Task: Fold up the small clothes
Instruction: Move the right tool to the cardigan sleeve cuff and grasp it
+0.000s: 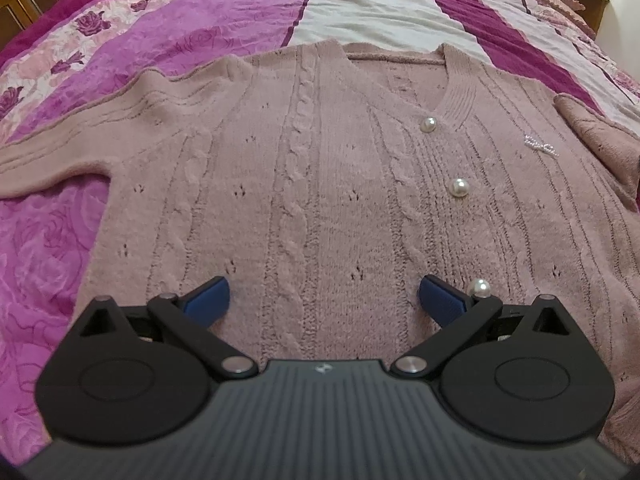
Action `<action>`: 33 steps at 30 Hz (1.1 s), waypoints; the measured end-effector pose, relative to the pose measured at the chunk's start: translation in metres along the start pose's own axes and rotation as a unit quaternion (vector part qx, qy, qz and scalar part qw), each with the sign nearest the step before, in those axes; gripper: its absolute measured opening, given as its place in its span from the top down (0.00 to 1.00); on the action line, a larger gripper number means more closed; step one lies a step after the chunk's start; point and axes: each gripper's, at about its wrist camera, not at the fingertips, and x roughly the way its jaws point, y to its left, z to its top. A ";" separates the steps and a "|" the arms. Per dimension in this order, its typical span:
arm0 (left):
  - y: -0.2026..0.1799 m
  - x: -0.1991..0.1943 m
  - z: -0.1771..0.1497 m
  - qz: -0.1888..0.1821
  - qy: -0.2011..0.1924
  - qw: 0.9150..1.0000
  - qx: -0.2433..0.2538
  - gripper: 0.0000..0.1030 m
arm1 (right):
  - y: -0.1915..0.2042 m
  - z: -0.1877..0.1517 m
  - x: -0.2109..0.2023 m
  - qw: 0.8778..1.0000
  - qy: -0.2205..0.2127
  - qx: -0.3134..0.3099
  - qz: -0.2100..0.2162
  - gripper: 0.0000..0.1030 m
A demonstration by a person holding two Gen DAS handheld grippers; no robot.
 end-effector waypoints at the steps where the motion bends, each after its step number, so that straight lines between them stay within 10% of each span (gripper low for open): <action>1: 0.000 0.001 0.000 0.001 0.000 1.000 0.000 0.00 | -0.007 0.003 0.000 1.000 -0.003 0.003 -0.010 0.00; 20: -0.006 0.008 -0.001 0.015 0.002 1.000 0.011 0.00 | -0.124 0.041 0.041 0.985 -0.016 0.009 -0.171 0.09; 33: -0.007 0.010 -0.001 0.017 0.000 1.000 0.015 0.00 | -0.157 0.029 0.069 0.986 0.007 0.026 -0.167 0.14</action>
